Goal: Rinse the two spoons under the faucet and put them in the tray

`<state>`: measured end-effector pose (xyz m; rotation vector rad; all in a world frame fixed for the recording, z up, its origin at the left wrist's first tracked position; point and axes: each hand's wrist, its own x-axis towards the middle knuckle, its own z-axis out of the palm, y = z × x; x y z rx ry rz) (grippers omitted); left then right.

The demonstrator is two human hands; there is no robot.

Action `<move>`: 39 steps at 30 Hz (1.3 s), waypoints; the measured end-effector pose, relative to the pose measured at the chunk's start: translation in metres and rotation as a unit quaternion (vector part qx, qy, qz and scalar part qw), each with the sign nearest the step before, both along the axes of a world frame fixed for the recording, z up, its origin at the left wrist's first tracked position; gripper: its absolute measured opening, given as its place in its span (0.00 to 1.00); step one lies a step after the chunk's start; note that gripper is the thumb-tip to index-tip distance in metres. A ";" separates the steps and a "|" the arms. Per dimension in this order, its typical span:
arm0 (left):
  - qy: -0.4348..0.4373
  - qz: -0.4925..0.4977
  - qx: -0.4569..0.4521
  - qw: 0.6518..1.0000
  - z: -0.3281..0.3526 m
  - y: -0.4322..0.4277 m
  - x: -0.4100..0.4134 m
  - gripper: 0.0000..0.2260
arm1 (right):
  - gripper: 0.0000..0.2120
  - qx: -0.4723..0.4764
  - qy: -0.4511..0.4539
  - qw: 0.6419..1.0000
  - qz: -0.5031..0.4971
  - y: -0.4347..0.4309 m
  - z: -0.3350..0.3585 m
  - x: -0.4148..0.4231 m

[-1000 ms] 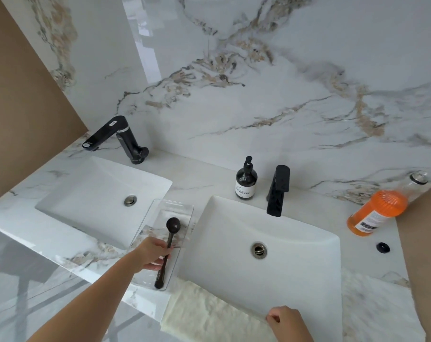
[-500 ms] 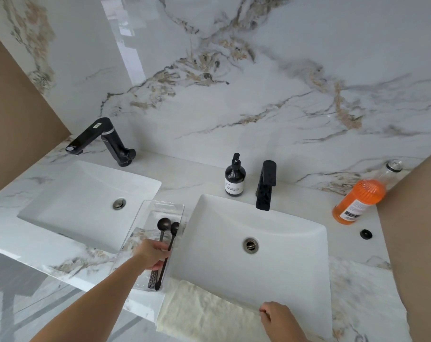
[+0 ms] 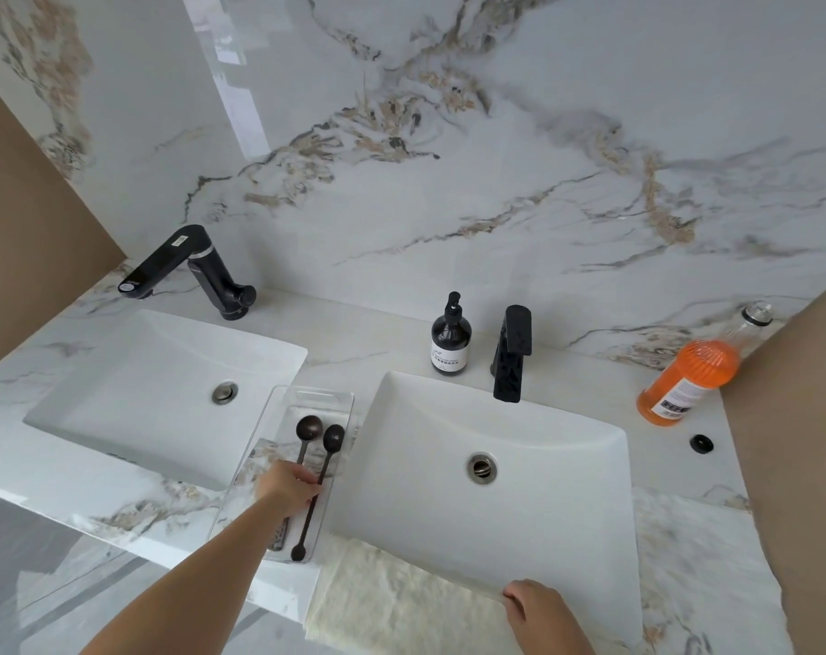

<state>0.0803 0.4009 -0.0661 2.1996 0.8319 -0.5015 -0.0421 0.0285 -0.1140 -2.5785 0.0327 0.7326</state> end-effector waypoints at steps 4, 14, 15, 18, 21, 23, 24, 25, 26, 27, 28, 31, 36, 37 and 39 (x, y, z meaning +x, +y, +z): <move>0.007 0.008 0.026 1.000 0.004 0.008 0.002 0.03 | 0.13 0.000 0.004 1.000 0.000 0.000 0.000 0.000; 0.044 0.038 -0.034 0.998 0.004 0.002 0.005 0.04 | 0.13 0.000 0.011 1.000 -0.003 0.003 0.001 0.001; 0.046 0.039 -0.042 0.997 0.003 0.001 0.005 0.04 | 0.13 -0.001 0.010 1.000 -0.003 0.003 0.001 0.001; 0.045 0.039 -0.049 0.997 0.003 0.000 0.005 0.05 | 0.13 -0.002 0.014 1.000 -0.001 0.003 0.003 0.001; 0.035 0.041 -0.044 0.998 0.003 0.000 0.005 0.05 | 0.13 -0.002 0.012 1.000 -0.002 0.004 0.002 0.001; 0.029 0.039 -0.040 0.998 0.002 0.001 0.004 0.03 | 0.13 -0.005 0.011 1.000 -0.002 0.004 0.003 0.000; 0.028 0.038 -0.040 0.998 0.003 0.001 0.004 0.03 | 0.13 -0.006 0.014 1.000 -0.005 0.004 0.004 0.001; 0.023 0.034 -0.039 0.998 0.003 0.002 0.004 0.02 | 0.13 -0.006 0.013 1.000 -0.003 0.004 0.004 0.001; 0.023 0.032 -0.041 0.998 0.003 0.003 0.004 0.02 | 0.13 -0.007 0.017 1.000 -0.003 0.005 0.006 0.001; 0.019 0.032 -0.043 0.998 0.004 0.005 0.004 0.02 | 0.13 -0.006 0.016 1.000 -0.001 0.005 0.006 0.002; 0.019 0.033 -0.046 0.998 0.006 0.006 0.003 0.02 | 0.13 -0.009 0.020 1.000 0.002 0.005 0.008 0.002; 0.017 0.024 -0.058 0.998 0.008 0.008 0.004 0.03 | 0.13 -0.017 0.011 1.000 0.013 0.005 0.008 0.003; 0.021 -0.049 0.024 0.998 0.023 -0.007 0.001 0.09 | 0.13 -0.032 0.014 0.999 0.037 0.005 0.011 0.003; 0.016 -0.089 0.074 0.993 0.026 -0.013 -0.002 0.11 | 0.13 -0.030 0.006 0.999 0.044 0.004 0.008 0.003; -0.013 -0.138 0.156 0.978 0.033 -0.027 -0.005 0.12 | 0.13 -0.023 0.007 0.999 0.047 0.004 0.009 0.005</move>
